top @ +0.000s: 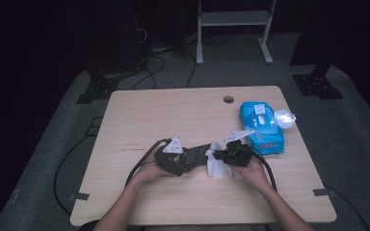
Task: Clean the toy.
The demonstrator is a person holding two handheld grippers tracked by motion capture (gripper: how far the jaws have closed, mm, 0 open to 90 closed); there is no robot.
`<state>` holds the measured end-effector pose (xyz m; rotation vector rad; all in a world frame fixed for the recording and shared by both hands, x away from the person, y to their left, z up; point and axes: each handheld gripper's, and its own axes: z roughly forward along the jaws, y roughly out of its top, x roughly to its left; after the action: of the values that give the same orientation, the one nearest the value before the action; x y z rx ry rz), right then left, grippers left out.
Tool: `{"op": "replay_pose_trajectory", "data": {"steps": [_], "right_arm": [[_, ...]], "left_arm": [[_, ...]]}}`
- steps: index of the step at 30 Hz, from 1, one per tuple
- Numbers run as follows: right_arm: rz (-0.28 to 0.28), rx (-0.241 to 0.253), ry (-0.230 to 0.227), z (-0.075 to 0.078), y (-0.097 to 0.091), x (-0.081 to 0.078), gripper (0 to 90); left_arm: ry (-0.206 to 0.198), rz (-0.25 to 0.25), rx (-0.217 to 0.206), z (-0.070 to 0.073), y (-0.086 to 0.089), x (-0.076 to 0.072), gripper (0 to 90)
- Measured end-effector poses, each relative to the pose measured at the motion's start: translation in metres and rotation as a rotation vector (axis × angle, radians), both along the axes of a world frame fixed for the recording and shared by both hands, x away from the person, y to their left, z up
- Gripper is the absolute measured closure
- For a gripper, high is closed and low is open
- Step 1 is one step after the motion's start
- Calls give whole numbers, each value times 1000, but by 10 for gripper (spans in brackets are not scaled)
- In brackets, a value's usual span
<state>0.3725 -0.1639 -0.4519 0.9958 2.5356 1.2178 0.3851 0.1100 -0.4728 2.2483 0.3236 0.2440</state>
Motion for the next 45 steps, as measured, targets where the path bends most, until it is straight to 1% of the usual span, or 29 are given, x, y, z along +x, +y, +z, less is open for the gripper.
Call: {"op": "replay_pose_trajectory", "data": {"steps": [1,3,6,7,9,10,13,14,16,18,19,20,23,25,26,27,29,30,31,34,35,36,38,39,40,41,43,44,45], "right_arm": [[-1,5,9,1,0,-1,833],[14,-2,5,2,2,-4,833],[38,-37,-4,3,6,-8,833],[38,-38,0,2,7,-7,833],[38,-22,10,1,5,-5,833],[39,-12,25,0,3,-3,832],[45,-2,47,-2,1,-1,830],[48,-3,48,-2,1,-1,831],[61,-13,38,-3,3,-2,832],[68,-18,41,-3,5,-3,832],[69,-18,43,-4,5,-4,832],[69,-16,44,-4,4,-4,832],[73,-20,46,-3,5,-3,831],[81,-38,56,-1,6,-1,830],[84,-47,45,1,6,-1,830],[77,-40,31,3,6,-2,829],[67,-13,28,8,4,1,830],[61,5,23,10,3,4,830],[57,11,27,11,2,6,830],[45,-11,40,7,0,11,827],[38,-7,46,6,-1,12,828],[29,8,51,6,-3,15,828],[25,29,37,8,-4,16,828],[23,27,36,9,-4,17,828],[28,14,41,9,-3,18,828],[32,-3,48,8,-3,18,828],[37,-13,56,4,-2,19,827],[37,-12,55,3,-2,18,827],[35,-9,45,1,-2,17,827]], "left_arm": [[3,2,-2,0,0,0,243],[18,8,-8,0,0,1,243],[26,14,-8,0,0,1,243],[26,14,-6,0,0,1,243],[42,19,-15,1,0,2,242],[49,26,-22,2,1,2,236],[105,42,-47,3,3,5,198],[117,45,-47,3,3,6,190],[142,46,-62,3,5,8,177],[157,42,-66,4,6,8,175],[176,44,-88,5,7,9,170],[190,45,-99,5,8,9,169],[208,50,-101,5,10,10,181],[198,44,-90,6,10,10,190],[200,44,-88,6,10,10,193],[198,42,-88,6,10,10,196],[197,37,-73,4,9,11,214],[203,49,-84,3,9,11,223],[207,55,-88,2,9,11,224],[191,45,-76,3,9,11,225],[189,43,-74,3,9,11,225],[189,44,-76,3,9,11,225],[183,44,-76,3,9,11,225],[179,41,-75,3,8,10,225],[176,41,-75,4,8,10,226],[175,40,-71,4,8,10,226],[167,35,-66,5,8,10,226],[166,38,-74,5,8,10,226],[171,39,-91,5,9,10,224]]}}
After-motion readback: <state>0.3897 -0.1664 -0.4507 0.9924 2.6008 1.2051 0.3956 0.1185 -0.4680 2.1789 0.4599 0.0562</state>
